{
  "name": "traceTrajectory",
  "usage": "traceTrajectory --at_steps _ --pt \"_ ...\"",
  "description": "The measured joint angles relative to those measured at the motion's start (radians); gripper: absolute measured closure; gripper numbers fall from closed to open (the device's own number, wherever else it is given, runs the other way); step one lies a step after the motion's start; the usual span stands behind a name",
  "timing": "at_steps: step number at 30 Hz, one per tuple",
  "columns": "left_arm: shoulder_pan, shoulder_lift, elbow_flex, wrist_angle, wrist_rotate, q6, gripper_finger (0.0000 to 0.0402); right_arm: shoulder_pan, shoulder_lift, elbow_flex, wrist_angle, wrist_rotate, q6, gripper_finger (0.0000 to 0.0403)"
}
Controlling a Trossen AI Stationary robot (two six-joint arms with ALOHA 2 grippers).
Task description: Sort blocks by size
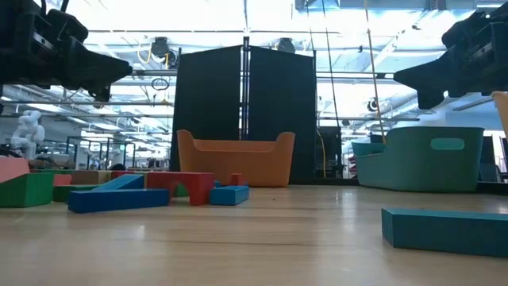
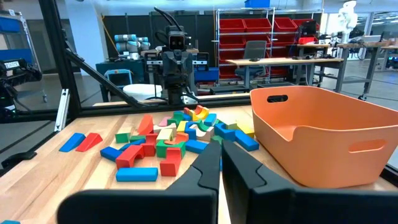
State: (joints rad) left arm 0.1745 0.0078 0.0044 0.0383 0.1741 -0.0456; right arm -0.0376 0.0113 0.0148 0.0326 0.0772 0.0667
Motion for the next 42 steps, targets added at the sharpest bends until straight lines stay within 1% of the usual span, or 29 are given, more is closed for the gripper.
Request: traceTrajectory --at_steps 6,10,12,18,22,24,28,32,36,40,42 --pt "0.000 0.000 0.000 0.000 0.000 0.017 0.0346 0.000 0.000 0.000 0.000 0.000 0.000 0.0403" --pt "0.001 0.000 0.000 0.000 -0.040 0.263 0.0346 0.000 0.000 0.000 0.000 0.000 0.000 0.0403" --pt "0.001 0.000 0.000 0.000 -0.049 0.314 0.0346 0.000 0.000 0.000 0.000 0.000 0.000 0.0403" --pt "0.001 0.000 0.000 0.002 -0.069 0.320 0.0346 0.000 0.000 0.000 0.000 0.000 0.007 0.0403" --pt "0.001 0.000 0.000 0.007 -0.072 0.339 0.0346 0.000 0.000 0.000 0.001 0.000 0.052 0.0403" --pt "0.001 0.000 0.000 0.023 -0.070 0.307 0.0346 0.000 0.000 0.000 0.004 0.001 0.078 0.0403" --pt "0.000 0.000 0.000 0.086 -0.047 0.087 0.0346 0.000 0.000 0.000 0.066 0.002 0.057 0.0403" --pt "0.001 0.000 0.000 0.132 -0.048 -0.041 0.0346 0.000 0.000 0.000 0.147 0.002 0.022 0.0403" --pt "0.001 0.000 0.000 0.137 -0.048 -0.051 0.0346 0.000 0.001 0.000 0.199 0.015 -0.002 0.0403" --pt "0.001 0.000 0.000 0.140 -0.048 -0.051 0.0346 0.000 0.025 0.000 0.203 0.084 -0.019 0.0403" --pt "0.000 0.000 0.000 0.143 -0.051 -0.048 0.0346 -0.001 0.057 0.000 0.208 0.101 -0.033 0.0403"
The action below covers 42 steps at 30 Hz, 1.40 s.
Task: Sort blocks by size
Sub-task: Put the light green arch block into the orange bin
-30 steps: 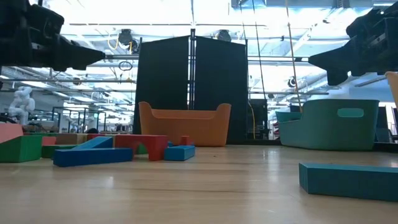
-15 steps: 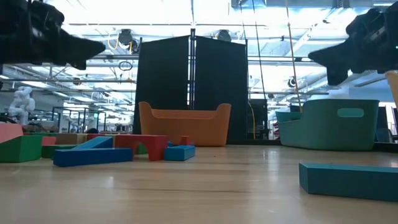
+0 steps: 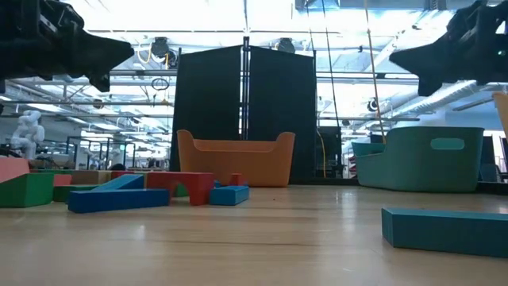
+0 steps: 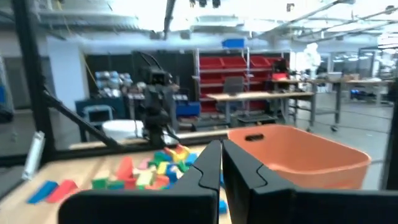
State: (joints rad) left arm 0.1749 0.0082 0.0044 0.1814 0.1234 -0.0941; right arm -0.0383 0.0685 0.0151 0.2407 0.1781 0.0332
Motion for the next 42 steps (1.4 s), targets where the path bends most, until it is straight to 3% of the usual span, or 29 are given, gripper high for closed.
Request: traceTrajectory --at_steps 11,17,31,42 --pt "0.000 0.000 0.001 0.127 -0.089 -0.013 0.0346 -0.009 0.297 0.060 0.185 0.014 -0.081 0.0403" --pt "0.000 0.035 0.032 0.053 -0.163 -0.031 0.0339 -0.034 0.472 0.157 0.235 0.060 -0.100 0.0393" --pt "0.000 0.385 0.187 -0.044 -0.241 -0.024 0.0250 -0.112 0.885 0.411 0.234 0.060 -0.151 0.0298" --pt "0.000 0.618 0.404 -0.304 -0.336 -0.004 0.0237 -0.113 1.067 0.524 0.283 0.058 -0.163 0.0284"
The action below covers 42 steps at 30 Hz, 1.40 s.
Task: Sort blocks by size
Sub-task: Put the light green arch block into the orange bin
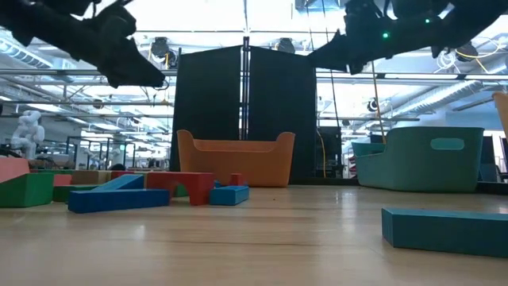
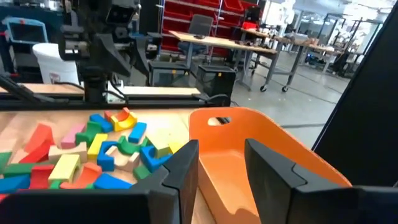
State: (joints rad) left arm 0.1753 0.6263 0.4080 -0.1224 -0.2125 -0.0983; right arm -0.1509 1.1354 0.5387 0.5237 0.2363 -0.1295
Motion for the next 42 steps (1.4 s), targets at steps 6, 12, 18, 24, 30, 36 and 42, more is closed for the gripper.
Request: traceTrajectory --at_steps 6,12,18,24,30,36,42 --pt "0.023 0.123 0.039 -0.109 -0.049 0.000 0.0237 -0.006 0.048 0.041 0.005 0.001 -0.079 0.0284" --pt "0.085 0.229 0.039 -0.113 -0.054 0.062 0.0237 -0.020 0.082 0.047 -0.001 0.002 -0.055 0.0284" --pt "0.127 0.284 0.039 -0.112 -0.009 0.134 0.0216 -0.026 0.128 0.047 0.022 0.012 -0.105 0.0284" --pt "0.174 0.343 0.039 -0.111 -0.032 0.152 0.0136 -0.062 0.175 0.047 0.175 0.054 -0.208 0.0279" --pt "0.224 0.409 0.040 -0.067 -0.015 0.214 0.0079 -0.100 0.200 0.047 0.215 0.050 -0.195 0.0261" --pt "0.289 0.493 0.040 -0.069 0.067 0.214 0.0072 -0.119 0.234 0.047 0.228 0.046 -0.206 0.0248" --pt "0.305 0.536 0.040 -0.063 0.110 0.213 0.0072 -0.123 0.242 0.046 0.242 0.046 -0.203 0.0245"
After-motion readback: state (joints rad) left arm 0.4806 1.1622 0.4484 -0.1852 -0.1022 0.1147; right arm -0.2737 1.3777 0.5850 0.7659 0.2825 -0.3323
